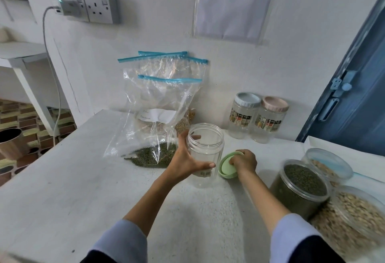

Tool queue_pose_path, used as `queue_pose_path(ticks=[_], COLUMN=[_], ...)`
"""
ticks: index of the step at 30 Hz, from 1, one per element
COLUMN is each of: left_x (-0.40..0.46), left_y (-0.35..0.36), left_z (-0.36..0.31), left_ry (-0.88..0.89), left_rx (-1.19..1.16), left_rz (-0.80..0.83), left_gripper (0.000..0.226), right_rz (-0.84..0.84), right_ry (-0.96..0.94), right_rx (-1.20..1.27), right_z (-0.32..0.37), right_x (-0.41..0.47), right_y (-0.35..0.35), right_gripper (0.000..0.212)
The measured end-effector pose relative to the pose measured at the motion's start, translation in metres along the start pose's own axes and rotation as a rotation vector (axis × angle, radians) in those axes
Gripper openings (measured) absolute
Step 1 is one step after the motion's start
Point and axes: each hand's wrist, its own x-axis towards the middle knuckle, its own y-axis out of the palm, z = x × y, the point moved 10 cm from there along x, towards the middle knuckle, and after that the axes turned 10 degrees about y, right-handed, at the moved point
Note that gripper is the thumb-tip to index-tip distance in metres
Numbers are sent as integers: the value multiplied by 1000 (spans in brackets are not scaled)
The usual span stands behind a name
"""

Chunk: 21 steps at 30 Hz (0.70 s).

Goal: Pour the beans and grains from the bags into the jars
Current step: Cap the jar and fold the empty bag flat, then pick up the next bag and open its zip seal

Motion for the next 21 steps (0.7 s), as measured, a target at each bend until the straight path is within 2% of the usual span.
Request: queue_pose_path(ticks=[3, 6, 9, 13, 17, 19, 21], left_x=[-2, -4, -5, -7, -7, -5, 2], left_y=[-2, -5, -6, -4, -7, -20, -41], left_z=[-1, -3, -9, -14, -9, -13, -23], left_ry=[13, 22, 48, 63, 22, 15, 26], left_rx=[-5, 4, 13, -5, -18, 39, 119], left_rz=[32, 38, 43, 99, 250, 305, 321], left_gripper=[129, 127, 131, 136, 153, 151, 144], right_rz=[-80, -87, -96, -34, 88, 120, 128], right_ry=[-46, 0, 18, -26, -121, -145, -180], right_rx=[-250, -517, -613, -594, -393, -296, -285], right_z=[0, -9, -6, 21, 62, 87, 118], right_x=[9, 17, 18, 18, 11, 7, 1], right_y=[-8, -8, -12, -4, 8, 8, 9], right_gripper=[36, 32, 33, 30, 37, 36, 24])
